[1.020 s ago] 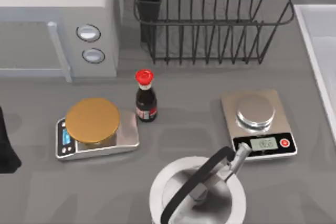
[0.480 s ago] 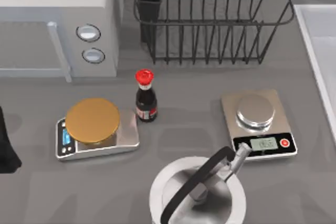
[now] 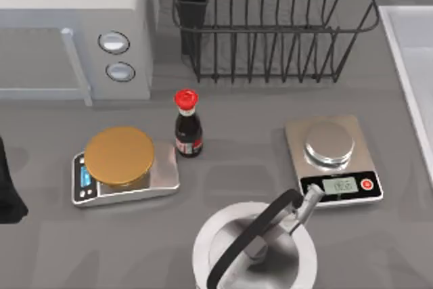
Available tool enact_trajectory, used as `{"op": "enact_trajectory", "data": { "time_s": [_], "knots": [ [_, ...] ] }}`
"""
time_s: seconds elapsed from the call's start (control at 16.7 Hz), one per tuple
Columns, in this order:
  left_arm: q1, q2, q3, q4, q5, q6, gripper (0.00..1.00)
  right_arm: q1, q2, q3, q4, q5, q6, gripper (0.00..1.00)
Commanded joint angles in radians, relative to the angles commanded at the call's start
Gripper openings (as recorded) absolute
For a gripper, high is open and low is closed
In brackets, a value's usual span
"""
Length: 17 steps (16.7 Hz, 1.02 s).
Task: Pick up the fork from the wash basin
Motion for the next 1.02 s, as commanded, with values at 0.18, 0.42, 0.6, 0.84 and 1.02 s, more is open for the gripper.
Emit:
{"op": "enact_trajectory", "data": {
  "time_s": [0.18,0.42,0.6,0.84,1.02],
  "knots": [
    [0.000,0.000,0.000,0.000,0.000,0.000,1.00,0.000,0.000,0.000,0.000,0.000,0.000,1.00],
    [0.000,0.000,0.000,0.000,0.000,0.000,1.00,-0.005,0.057,0.052,-0.030,0.000,-0.004,1.00],
    [0.000,0.000,0.000,0.000,0.000,0.000,1.00,-0.016,0.200,0.179,-0.105,0.000,-0.015,1.00],
    [0.000,0.000,0.000,0.000,0.000,0.000,1.00,-0.039,0.495,0.442,-0.262,0.000,-0.037,1.00],
    [0.000,0.000,0.000,0.000,0.000,0.000,1.00,-0.061,0.774,0.690,-0.409,0.001,-0.058,1.00]
  ]
}}
